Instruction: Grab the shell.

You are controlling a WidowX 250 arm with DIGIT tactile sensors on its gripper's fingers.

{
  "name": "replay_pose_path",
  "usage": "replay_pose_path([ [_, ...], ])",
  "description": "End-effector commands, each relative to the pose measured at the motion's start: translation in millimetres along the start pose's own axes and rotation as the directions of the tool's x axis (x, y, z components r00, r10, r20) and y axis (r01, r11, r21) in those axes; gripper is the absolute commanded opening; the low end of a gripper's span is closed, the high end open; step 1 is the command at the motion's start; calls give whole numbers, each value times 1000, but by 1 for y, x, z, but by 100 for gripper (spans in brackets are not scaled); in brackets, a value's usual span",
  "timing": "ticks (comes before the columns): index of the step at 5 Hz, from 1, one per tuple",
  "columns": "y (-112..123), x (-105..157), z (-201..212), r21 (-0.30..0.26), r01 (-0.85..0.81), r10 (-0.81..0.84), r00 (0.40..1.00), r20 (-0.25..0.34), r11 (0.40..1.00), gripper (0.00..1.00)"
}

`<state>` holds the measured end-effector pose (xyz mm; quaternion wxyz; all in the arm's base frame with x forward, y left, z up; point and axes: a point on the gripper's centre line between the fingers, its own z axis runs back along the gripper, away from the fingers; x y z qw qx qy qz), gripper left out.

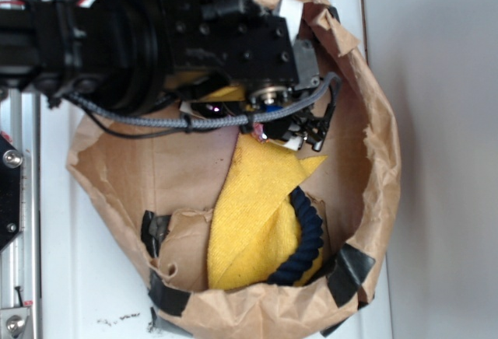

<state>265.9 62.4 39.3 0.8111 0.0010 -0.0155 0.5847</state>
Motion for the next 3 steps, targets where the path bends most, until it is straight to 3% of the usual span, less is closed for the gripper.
replay_pose_path([
  [1, -2, 16, -7, -11, -53, 54, 993, 109, 999, 100],
  [3, -11, 5, -27, 18, -18, 14, 986, 164, 1000, 100],
])
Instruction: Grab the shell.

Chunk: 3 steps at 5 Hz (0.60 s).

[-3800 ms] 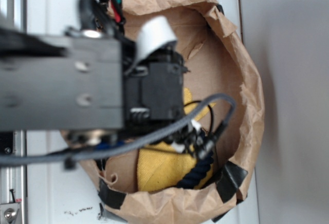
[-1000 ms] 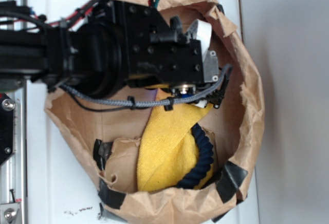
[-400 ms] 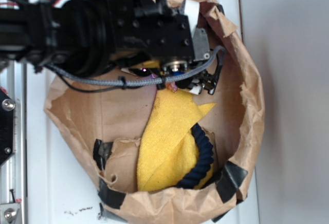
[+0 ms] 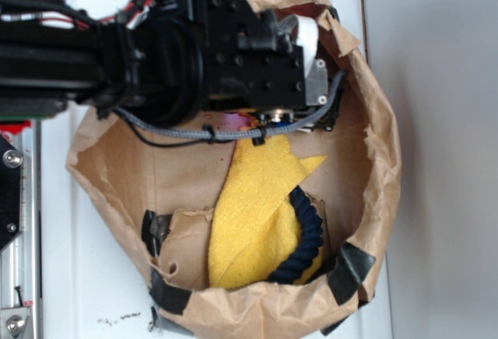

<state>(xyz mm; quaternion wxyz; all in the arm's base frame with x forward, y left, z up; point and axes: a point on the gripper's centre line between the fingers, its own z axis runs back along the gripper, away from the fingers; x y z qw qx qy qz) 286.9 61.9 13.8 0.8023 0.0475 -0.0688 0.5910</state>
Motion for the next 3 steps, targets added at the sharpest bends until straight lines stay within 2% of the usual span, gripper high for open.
replay_pose_path([
  [1, 11, 0, 3, -2, -10, 10, 1000, 5, 1000, 0],
  [2, 12, 4, 12, -19, -4, 4, 1000, -8, 1000, 0],
  [3, 12, 11, 31, -58, 0, -3, 999, -49, 998, 0],
])
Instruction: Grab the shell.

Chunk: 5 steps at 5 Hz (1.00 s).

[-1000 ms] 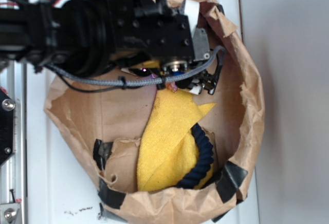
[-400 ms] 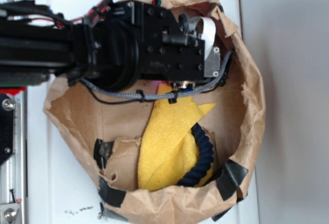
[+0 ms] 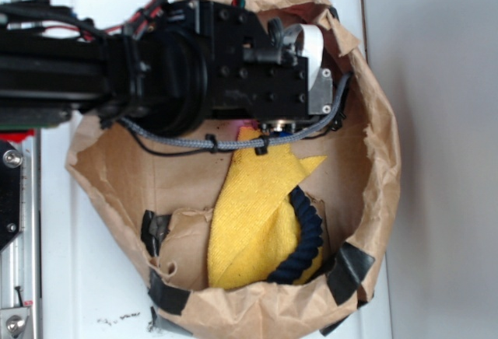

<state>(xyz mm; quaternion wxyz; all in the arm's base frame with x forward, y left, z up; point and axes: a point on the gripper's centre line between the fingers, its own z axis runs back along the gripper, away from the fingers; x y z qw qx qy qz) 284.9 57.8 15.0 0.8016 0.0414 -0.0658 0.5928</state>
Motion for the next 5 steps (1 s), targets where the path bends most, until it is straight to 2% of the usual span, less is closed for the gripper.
replay_pose_path([
  [1, 14, 19, 61, -106, 46, -55, 995, -83, 993, 0],
  [2, 21, 16, 103, -170, 170, -183, 981, -64, 971, 0],
  [3, 21, 8, 130, -186, 359, -372, 928, -37, 915, 0],
  [4, 23, -1, 160, -174, 511, -519, 855, 2, 842, 0],
  [5, 21, -6, 180, -56, 581, -580, 814, 36, 812, 0],
])
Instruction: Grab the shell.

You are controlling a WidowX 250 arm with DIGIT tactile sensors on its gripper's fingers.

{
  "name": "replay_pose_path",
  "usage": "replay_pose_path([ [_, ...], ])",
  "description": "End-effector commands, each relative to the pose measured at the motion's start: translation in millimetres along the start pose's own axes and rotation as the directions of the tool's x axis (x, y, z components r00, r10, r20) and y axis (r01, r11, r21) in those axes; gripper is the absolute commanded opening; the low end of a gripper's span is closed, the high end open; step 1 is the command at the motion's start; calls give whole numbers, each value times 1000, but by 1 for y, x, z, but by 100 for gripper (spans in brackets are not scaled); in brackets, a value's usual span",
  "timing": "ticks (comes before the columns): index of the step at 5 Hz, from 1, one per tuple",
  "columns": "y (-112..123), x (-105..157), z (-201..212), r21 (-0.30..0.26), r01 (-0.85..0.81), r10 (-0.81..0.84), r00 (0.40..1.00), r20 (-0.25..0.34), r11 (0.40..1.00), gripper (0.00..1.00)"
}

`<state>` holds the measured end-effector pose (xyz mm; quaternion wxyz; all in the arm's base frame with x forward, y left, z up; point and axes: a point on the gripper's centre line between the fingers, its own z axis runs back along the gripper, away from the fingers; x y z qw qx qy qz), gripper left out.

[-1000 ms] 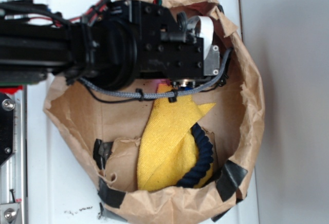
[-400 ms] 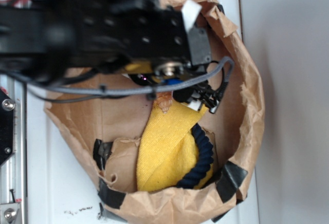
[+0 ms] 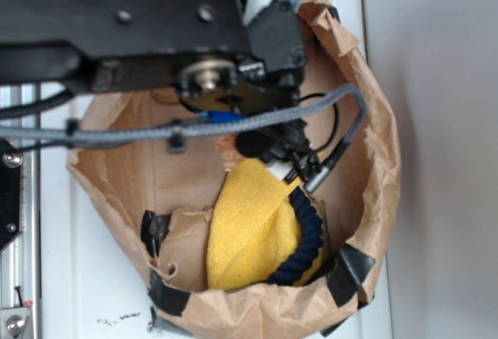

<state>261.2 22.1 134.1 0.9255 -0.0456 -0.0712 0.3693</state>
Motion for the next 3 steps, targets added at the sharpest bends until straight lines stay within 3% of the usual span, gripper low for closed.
replay_pose_path([
  [1, 10, 2, 72, 231, 199, -195, 980, -40, 952, 0],
  [2, 14, 0, 76, 259, 202, -199, 979, -37, 944, 0],
  [3, 13, 1, 76, 283, 131, -153, 987, 58, 950, 0],
])
